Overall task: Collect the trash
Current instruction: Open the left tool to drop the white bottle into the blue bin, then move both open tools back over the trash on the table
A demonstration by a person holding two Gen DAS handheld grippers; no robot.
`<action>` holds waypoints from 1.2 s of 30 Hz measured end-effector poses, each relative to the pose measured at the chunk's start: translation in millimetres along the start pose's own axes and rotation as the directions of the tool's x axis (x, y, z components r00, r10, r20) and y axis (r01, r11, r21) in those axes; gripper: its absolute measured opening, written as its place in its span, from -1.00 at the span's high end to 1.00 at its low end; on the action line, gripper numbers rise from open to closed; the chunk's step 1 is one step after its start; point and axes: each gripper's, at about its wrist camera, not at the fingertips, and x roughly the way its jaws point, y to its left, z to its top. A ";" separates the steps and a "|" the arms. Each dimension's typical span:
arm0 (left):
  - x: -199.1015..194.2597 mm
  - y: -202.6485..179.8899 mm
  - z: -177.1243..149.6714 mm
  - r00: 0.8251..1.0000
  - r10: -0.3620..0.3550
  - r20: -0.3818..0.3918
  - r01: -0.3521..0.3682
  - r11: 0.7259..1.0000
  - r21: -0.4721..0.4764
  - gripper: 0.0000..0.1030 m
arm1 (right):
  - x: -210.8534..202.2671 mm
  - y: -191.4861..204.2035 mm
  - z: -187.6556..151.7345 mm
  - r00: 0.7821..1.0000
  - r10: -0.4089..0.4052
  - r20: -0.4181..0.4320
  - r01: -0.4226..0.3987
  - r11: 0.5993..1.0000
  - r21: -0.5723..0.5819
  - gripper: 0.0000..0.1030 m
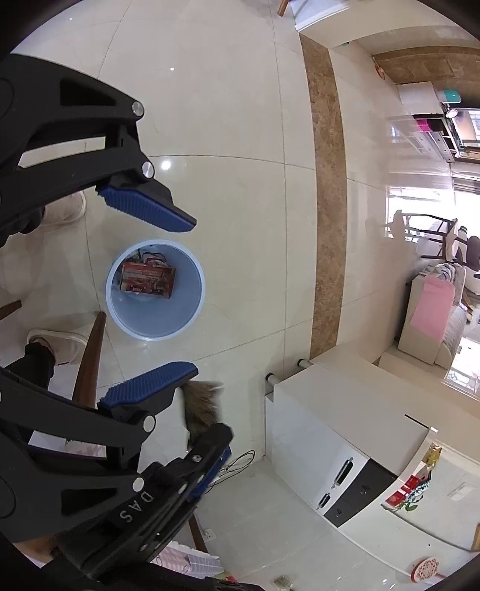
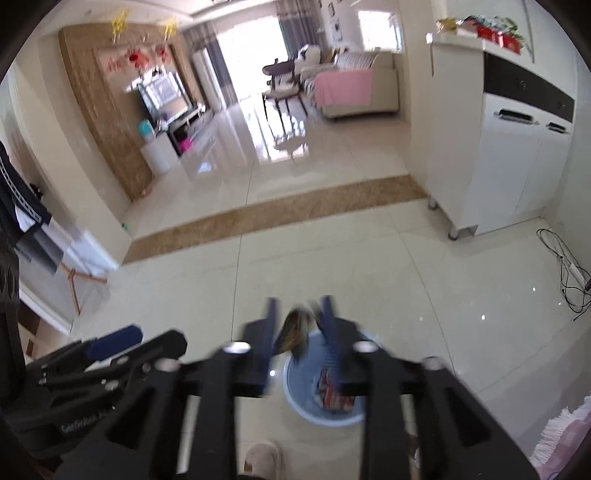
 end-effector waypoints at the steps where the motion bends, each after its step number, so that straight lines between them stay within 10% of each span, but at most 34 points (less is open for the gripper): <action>1: -2.2 -1.0 0.1 1.000 0.003 0.004 -0.003 1.000 0.004 -0.42 | -1.2 -2.2 0.7 1.000 -0.005 0.008 0.005 1.000 0.003 0.28; 23: -112.6 -80.2 -24.0 0.984 -0.132 0.121 0.113 0.982 0.152 -0.50 | -160.1 -38.5 -22.8 0.986 -0.127 0.105 0.124 0.992 0.036 0.18; 36: -194.8 -200.4 -102.9 0.936 -0.344 0.076 0.286 0.867 0.409 -0.54 | -322.2 -103.2 -92.0 0.946 -0.262 0.192 0.238 0.961 0.142 0.10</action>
